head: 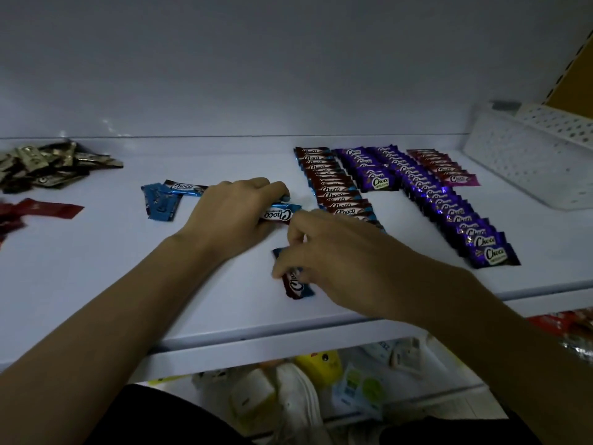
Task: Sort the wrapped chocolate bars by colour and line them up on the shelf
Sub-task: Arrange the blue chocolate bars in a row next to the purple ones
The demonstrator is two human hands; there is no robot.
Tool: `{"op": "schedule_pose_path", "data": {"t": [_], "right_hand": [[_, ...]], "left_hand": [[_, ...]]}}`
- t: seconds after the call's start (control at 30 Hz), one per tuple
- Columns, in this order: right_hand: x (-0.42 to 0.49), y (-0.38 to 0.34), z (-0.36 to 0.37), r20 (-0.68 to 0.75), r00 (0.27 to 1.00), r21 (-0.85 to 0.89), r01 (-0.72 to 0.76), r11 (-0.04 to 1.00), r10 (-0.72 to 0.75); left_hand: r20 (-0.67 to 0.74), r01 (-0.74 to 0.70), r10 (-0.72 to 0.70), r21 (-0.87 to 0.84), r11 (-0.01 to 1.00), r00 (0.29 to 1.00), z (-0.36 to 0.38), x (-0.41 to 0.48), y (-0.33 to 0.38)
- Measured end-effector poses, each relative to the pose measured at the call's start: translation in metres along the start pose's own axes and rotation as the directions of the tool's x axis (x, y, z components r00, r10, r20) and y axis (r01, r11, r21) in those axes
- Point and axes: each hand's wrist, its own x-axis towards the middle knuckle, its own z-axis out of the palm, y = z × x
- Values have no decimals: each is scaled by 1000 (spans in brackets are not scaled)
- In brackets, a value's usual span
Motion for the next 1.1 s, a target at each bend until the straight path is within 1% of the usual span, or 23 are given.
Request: {"op": "schedule_pose_path", "data": {"t": [0.07,0.1,0.13,0.2,0.3,0.33,0.4,0.53,0.63,0.7,0.83,0.9,0.93,1.0,1.03,1.07,1.1], "right_hand": [[0,3,-2,-100,994,-29,33,999,-35],[-2,5,-3,-141,990,-12,32,999,-33],[-5,8,-3,-173,985,28,3,1000,2],[-17,20,0,-210,969,130,-101,986,127],[-41,47,3,-223,926,303,-232,924,306],[-47,55,2,-224,910,355,-258,899,349],[-54,67,0,-225,891,380,-293,877,395],[-50,76,0,-245,887,360,-292,886,392],[-43,75,2,-259,887,364,-278,889,383],[-40,75,4,-271,888,356,-266,896,371],[-39,77,7,-260,895,327,-271,905,362],[-39,77,8,-258,891,323,-286,902,375],[-38,76,8,-275,881,348,-283,894,385],[-33,72,6,-327,845,469,-244,849,424],[-28,69,4,-345,825,544,-213,812,448],[-21,66,2,-349,811,610,-184,770,470],[-13,62,-1,-341,805,663,-161,731,486]], "left_hand": [[-7,12,-12,-12,1000,1000,0,0,-1],[-7,12,-12,-13,1000,1000,0,0,-1],[-10,10,-10,-16,1000,1000,1,0,-2],[-19,11,-11,-24,1000,1000,2,0,-2],[-39,15,-17,-61,998,999,1,0,1],[-50,12,-15,-76,997,999,1,1,4],[-52,4,-10,-112,994,999,1,3,8],[-14,-7,4,-163,987,1000,2,4,13],[-29,-5,-1,-189,982,1000,1,2,14],[-45,12,-23,-220,975,999,1,2,14],[-19,96,-107,-297,950,994,1,2,16],[10,178,-191,-412,894,982,0,5,17],[31,232,-252,-516,825,967,-2,7,19],[86,300,-350,-724,621,933,-7,14,25],[111,305,-360,-781,544,927,-10,16,28],[130,302,-349,-810,502,928,-12,17,30],[145,295,-324,-826,481,935,-14,18,33]]}}
